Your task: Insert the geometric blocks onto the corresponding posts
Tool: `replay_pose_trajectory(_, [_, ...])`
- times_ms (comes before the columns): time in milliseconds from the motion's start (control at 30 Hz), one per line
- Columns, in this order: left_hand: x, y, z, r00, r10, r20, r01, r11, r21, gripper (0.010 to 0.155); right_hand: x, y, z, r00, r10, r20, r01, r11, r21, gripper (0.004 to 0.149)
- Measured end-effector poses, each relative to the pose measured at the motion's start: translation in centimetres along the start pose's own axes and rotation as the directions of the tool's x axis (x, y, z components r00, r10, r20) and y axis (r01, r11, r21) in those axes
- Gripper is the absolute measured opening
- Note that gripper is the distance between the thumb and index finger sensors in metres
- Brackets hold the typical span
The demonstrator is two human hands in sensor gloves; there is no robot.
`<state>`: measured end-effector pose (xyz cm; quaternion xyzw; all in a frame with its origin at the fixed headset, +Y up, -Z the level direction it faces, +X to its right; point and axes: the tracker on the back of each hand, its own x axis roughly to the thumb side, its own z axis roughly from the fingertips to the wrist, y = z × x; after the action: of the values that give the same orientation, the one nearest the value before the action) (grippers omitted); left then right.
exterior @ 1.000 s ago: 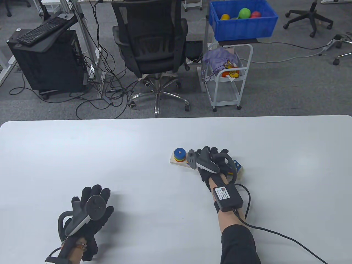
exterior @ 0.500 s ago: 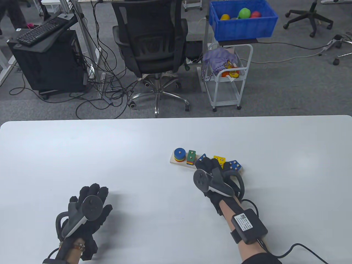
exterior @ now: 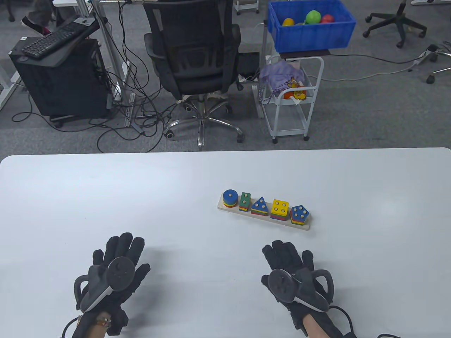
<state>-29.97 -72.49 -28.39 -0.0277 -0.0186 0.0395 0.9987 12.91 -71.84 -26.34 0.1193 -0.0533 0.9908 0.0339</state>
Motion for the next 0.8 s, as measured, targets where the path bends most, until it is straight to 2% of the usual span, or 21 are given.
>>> replay_pose_trajectory(333, [0.6, -1.2, -0.3, 0.997, -0.071, 0.006, 0.071, 0.995, -0.073, 0.075, -2.5, 0.7, 0.0, 0.999, 0.024, -0.032, -0.023, 0.999, 0.040, 0.074])
replay_pose_trajectory(800, [-0.1, -2.2, -0.9, 0.993, -0.113, -0.036, 0.108, 0.987, -0.117, 0.074, -1.9, 1.5, -0.1, 0.999, 0.052, 0.012, -0.053, 0.993, 0.110, 0.073])
